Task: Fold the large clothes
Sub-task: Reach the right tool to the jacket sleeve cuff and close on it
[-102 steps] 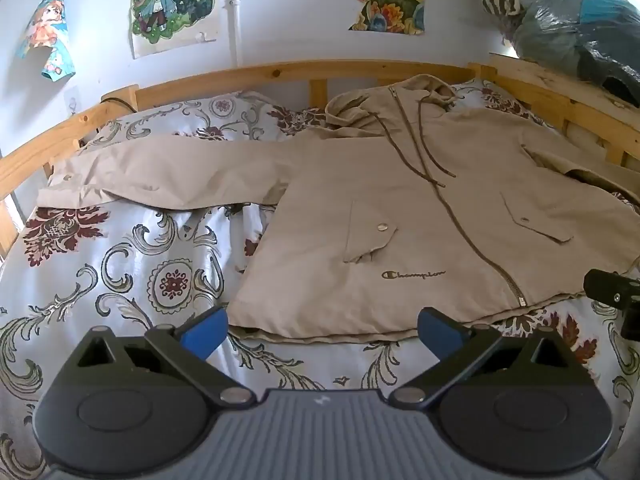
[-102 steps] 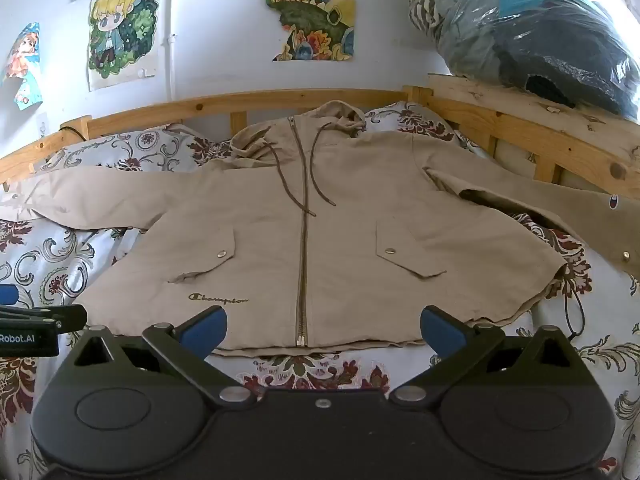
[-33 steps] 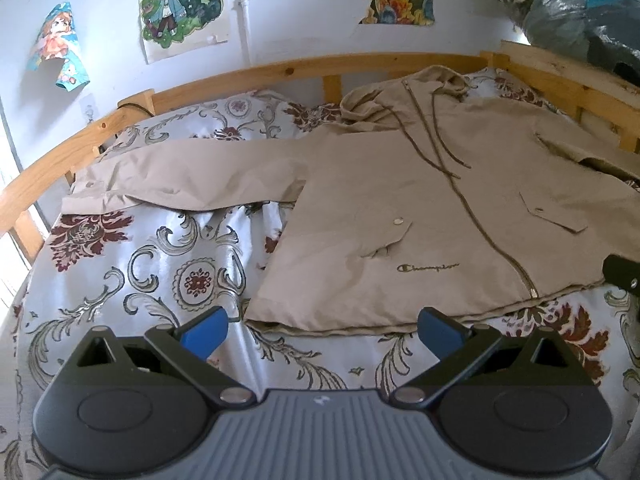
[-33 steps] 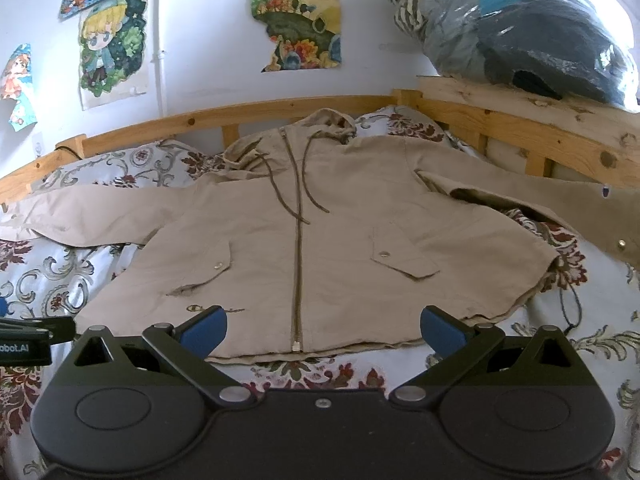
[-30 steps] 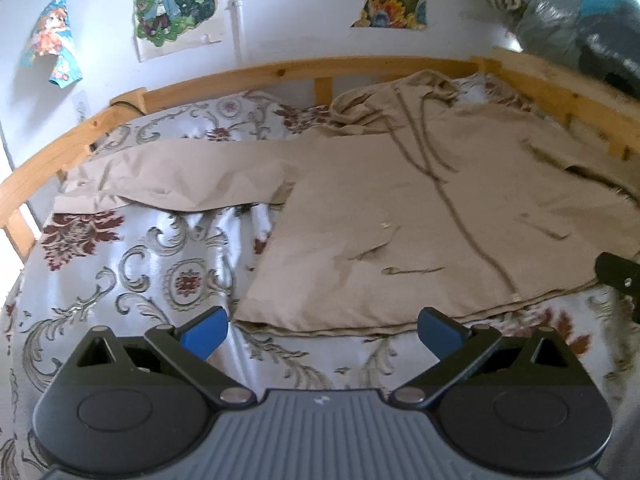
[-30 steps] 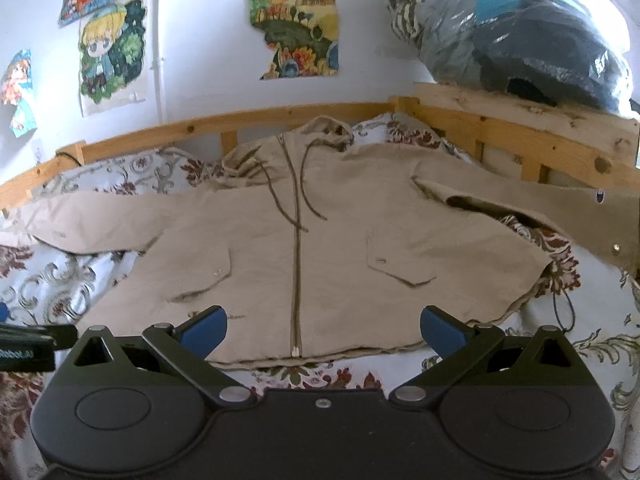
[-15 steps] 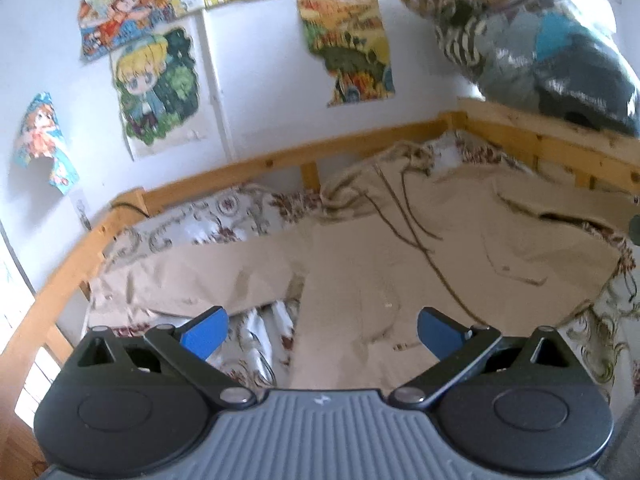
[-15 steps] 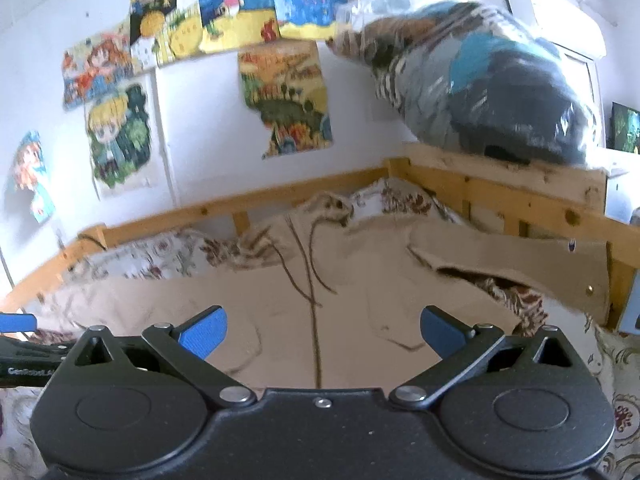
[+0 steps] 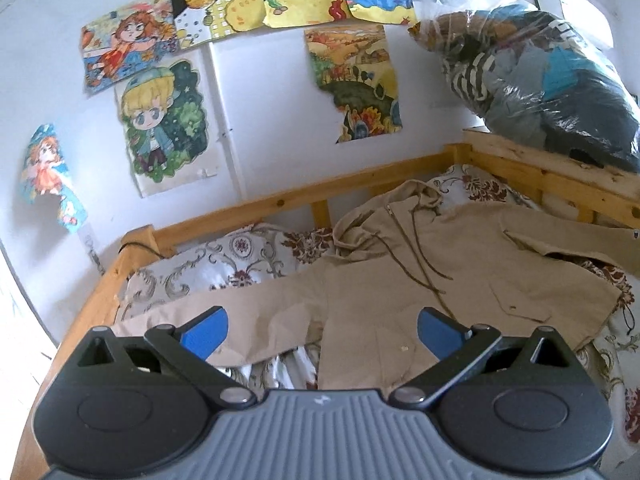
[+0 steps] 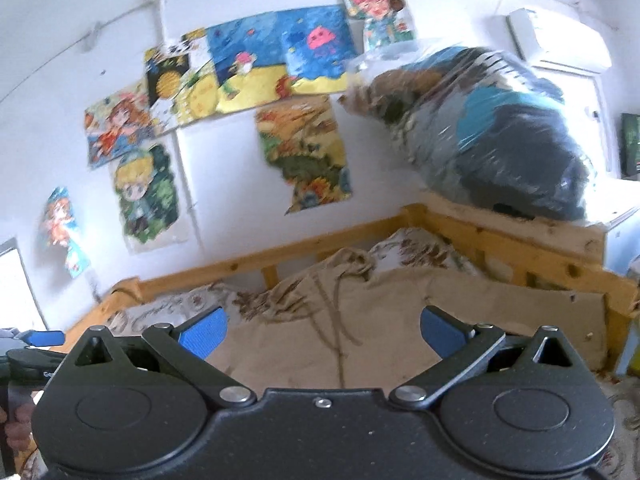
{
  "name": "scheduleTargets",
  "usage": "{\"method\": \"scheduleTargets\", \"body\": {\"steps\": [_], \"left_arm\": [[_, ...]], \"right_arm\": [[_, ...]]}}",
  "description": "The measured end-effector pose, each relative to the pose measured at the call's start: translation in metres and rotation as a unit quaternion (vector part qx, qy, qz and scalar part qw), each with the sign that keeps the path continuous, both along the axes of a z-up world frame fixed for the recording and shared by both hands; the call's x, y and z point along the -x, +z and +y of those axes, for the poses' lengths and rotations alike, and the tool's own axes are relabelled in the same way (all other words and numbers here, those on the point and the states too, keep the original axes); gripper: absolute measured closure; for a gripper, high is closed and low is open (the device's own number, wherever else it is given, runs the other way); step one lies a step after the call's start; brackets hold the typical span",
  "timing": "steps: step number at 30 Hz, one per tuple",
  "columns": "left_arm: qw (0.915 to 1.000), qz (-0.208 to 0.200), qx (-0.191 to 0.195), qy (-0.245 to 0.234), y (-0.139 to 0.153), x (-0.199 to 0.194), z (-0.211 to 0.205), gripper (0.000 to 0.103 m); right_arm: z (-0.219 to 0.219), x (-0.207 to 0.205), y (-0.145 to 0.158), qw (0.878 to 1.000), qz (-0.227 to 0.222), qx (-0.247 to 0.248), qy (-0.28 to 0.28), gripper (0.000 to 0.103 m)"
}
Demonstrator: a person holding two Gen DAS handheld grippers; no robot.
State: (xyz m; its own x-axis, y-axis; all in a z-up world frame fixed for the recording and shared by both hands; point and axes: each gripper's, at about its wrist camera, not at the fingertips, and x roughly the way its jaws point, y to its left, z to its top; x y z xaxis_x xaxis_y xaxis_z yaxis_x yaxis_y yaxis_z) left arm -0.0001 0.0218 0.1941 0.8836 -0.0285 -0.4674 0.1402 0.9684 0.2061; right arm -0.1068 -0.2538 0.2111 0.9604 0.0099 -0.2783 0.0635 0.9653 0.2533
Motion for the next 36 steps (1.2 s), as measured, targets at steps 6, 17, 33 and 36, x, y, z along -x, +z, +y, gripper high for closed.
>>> {"method": "scheduleTargets", "body": {"steps": [6, 17, 33, 36], "left_arm": [[0.9996, -0.006, -0.026, -0.014, -0.003, -0.064, -0.025, 0.001], [0.9966, 0.040, 0.038, -0.060, -0.134, -0.204, -0.092, 0.001], [0.9871, 0.097, 0.006, -0.128, -0.245, -0.253, -0.132, 0.001], [0.9832, 0.113, 0.017, -0.142, -0.251, -0.257, -0.142, 0.001]], "right_arm": [[-0.046, -0.023, -0.003, 0.998, -0.001, 0.000, -0.055, 0.000], [-0.135, -0.114, -0.136, 0.957, 0.090, -0.089, -0.261, 0.000], [-0.204, -0.164, -0.249, 0.896, 0.054, -0.152, -0.414, 0.011], [-0.204, -0.168, -0.254, 0.908, 0.034, -0.178, -0.378, 0.011]]}}
